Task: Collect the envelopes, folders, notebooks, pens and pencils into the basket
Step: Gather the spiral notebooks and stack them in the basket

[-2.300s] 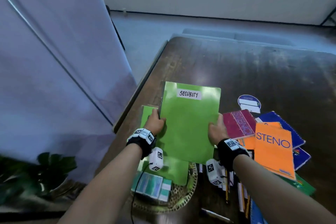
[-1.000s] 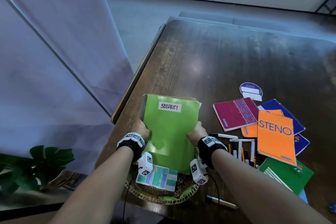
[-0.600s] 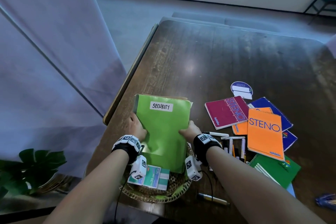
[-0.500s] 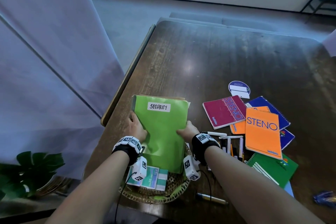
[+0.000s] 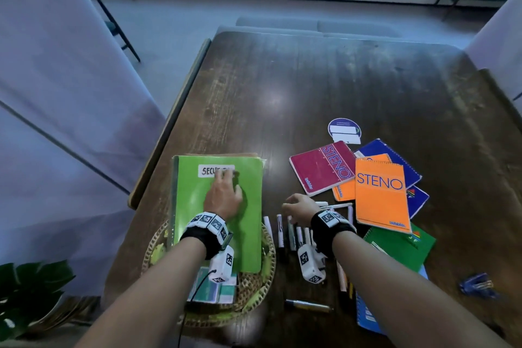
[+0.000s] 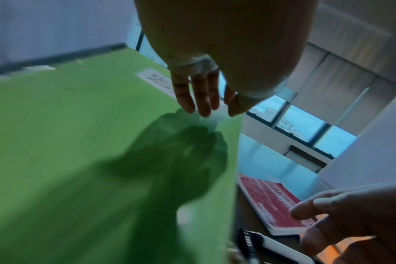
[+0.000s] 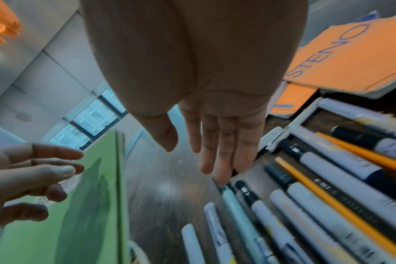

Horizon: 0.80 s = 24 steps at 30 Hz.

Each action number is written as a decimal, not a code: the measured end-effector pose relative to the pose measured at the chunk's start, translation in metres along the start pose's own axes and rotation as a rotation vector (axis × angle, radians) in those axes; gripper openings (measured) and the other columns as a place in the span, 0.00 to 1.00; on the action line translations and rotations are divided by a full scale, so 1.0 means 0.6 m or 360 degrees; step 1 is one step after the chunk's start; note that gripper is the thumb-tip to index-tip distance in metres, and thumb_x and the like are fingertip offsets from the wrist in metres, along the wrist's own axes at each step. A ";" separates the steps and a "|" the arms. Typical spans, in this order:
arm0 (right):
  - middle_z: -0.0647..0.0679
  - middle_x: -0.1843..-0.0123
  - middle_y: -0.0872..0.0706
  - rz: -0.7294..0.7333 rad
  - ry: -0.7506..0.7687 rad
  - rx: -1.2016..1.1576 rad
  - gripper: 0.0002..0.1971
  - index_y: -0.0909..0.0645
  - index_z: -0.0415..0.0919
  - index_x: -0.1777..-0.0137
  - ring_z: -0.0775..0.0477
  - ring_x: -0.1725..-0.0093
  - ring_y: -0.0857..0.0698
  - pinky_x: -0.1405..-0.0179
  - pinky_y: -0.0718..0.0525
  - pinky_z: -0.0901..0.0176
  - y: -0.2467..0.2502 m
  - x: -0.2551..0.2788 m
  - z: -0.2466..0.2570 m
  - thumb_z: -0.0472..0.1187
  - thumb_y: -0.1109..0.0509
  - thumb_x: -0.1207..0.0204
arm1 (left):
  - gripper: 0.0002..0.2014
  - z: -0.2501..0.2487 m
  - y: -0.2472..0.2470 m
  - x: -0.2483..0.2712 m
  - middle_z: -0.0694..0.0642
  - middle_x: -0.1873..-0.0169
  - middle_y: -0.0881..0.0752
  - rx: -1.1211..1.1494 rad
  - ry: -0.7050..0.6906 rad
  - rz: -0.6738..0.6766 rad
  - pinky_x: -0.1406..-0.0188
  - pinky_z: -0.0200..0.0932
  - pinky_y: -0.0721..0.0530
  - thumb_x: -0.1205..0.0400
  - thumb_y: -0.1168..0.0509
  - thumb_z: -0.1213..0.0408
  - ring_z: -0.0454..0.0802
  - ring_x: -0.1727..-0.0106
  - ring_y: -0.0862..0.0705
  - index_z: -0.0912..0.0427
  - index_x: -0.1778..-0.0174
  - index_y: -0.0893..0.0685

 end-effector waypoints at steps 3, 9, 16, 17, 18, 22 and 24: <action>0.42 0.57 0.12 -0.0078 -0.0081 -0.0101 0.07 0.18 0.43 0.48 0.47 0.70 0.16 0.75 0.20 0.59 0.054 -0.004 -0.057 0.45 0.31 0.22 | 0.09 -0.079 -0.055 -0.009 0.54 0.44 0.19 0.0120 -0.0234 0.0174 0.49 0.48 0.12 0.15 0.38 0.64 0.48 0.53 0.16 0.58 0.40 0.19; 0.41 0.52 0.10 -0.0320 -0.0180 -0.0016 0.10 0.15 0.41 0.47 0.39 0.53 0.12 0.57 0.16 0.50 0.182 0.006 -0.158 0.43 0.35 0.20 | 0.06 -0.227 -0.153 -0.017 0.50 0.55 0.16 0.0203 -0.0446 0.0374 0.50 0.42 0.17 0.15 0.36 0.62 0.47 0.55 0.17 0.58 0.48 0.15; 0.40 0.34 0.19 -0.0638 -0.0445 0.0070 0.15 0.17 0.44 0.36 0.36 0.40 0.16 0.44 0.18 0.52 0.350 0.009 -0.302 0.45 0.33 0.22 | 0.09 -0.360 -0.292 -0.038 0.51 0.51 0.12 0.0368 -0.0310 0.0637 0.45 0.46 0.16 0.15 0.35 0.56 0.49 0.50 0.15 0.56 0.46 0.14; 0.39 0.31 0.23 -0.0667 -0.0480 0.0054 0.17 0.19 0.44 0.35 0.35 0.39 0.17 0.41 0.18 0.49 0.370 0.009 -0.319 0.44 0.33 0.23 | 0.11 -0.376 -0.315 -0.043 0.52 0.50 0.12 0.0398 -0.0270 0.0678 0.44 0.47 0.16 0.15 0.35 0.55 0.49 0.49 0.14 0.57 0.44 0.14; 0.38 0.29 0.26 -0.0688 -0.0496 0.0032 0.20 0.21 0.44 0.32 0.34 0.37 0.18 0.38 0.18 0.45 0.389 0.008 -0.333 0.44 0.33 0.24 | 0.14 -0.390 -0.337 -0.047 0.53 0.48 0.11 0.0420 -0.0220 0.0725 0.43 0.48 0.16 0.15 0.35 0.53 0.49 0.48 0.14 0.58 0.41 0.14; 0.37 0.26 0.26 -0.0660 -0.0513 0.0000 0.26 0.29 0.38 0.24 0.34 0.30 0.23 0.33 0.23 0.46 0.436 -0.013 -0.374 0.43 0.33 0.22 | 0.25 -0.427 -0.411 -0.061 0.59 0.33 0.16 0.0366 -0.0026 0.0833 0.32 0.51 0.20 0.15 0.35 0.50 0.56 0.34 0.17 0.62 0.26 0.22; 0.37 0.28 0.22 -0.0625 -0.0530 -0.0035 0.27 0.29 0.38 0.24 0.35 0.31 0.21 0.34 0.22 0.46 0.448 -0.031 -0.392 0.44 0.33 0.22 | 0.29 -0.432 -0.444 -0.067 0.61 0.28 0.20 0.0324 0.0094 0.0874 0.30 0.50 0.22 0.15 0.35 0.50 0.58 0.30 0.20 0.62 0.21 0.27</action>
Point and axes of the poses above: each hand's wrist, its own x-axis away from the middle knuckle, its own y-axis out of the back of the hand, z = x × y, the point moved 10 cm from there along -x, towards the middle knuckle
